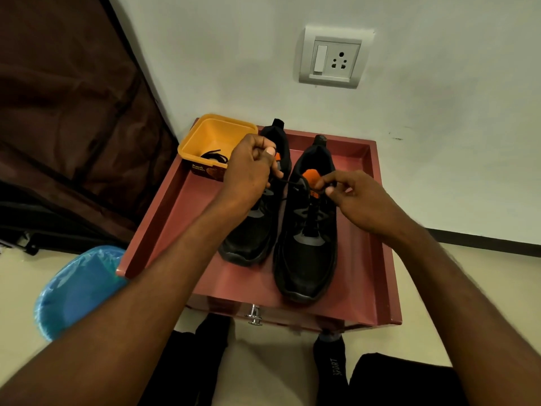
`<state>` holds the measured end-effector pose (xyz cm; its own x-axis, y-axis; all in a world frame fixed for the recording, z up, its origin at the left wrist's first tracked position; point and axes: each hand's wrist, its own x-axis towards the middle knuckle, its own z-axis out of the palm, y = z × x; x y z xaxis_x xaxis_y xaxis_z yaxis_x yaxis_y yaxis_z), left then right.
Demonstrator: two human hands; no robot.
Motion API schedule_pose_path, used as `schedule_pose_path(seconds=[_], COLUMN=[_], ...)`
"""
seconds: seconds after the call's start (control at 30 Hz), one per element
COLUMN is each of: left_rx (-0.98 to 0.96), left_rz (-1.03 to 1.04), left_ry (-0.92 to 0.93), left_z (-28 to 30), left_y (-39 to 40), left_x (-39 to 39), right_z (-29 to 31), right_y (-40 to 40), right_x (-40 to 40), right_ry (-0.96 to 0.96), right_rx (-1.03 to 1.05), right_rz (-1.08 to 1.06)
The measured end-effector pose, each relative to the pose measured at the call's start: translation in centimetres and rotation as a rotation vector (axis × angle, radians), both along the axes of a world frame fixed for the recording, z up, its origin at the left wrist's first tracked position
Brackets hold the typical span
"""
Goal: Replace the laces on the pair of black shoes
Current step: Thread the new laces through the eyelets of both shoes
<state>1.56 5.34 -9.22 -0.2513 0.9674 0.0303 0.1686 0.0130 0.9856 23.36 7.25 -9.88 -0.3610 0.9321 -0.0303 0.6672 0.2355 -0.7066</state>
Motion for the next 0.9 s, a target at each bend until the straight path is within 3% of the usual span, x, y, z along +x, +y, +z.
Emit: schedule_pose_path(seconds=[0.3,0.5,0.7,0.8,0.9], left_rx=[-0.048,0.07,0.067,0.085,0.092], left_rz=[-0.028,-0.149,-0.249,-0.225,-0.189], left_ry=[0.123,0.484,0.832,0.879,0.912], left_z=[-0.4,-0.8,-1.0,-1.1,-1.1], left_y=[-0.2,-0.4,-0.9,-0.7,-0.5], left_x=[0.1,-0.2,-0.1,-0.3,-0.4], right_z=[-0.7,0.0,0.6,1.5,1.3], right_y=[-0.5,-1.3,-1.6,-2.0,-2.8], right_x=[-0.8,-1.2,-1.9,-2.6,-3.4], right_ry=[-0.111,-0.035,0.069,0.091,-0.152], right_rx=[0.092,0.181,0.156,0.207,0.264], right_rz=[-0.059,-0.238,-0.278,-0.185,0.017])
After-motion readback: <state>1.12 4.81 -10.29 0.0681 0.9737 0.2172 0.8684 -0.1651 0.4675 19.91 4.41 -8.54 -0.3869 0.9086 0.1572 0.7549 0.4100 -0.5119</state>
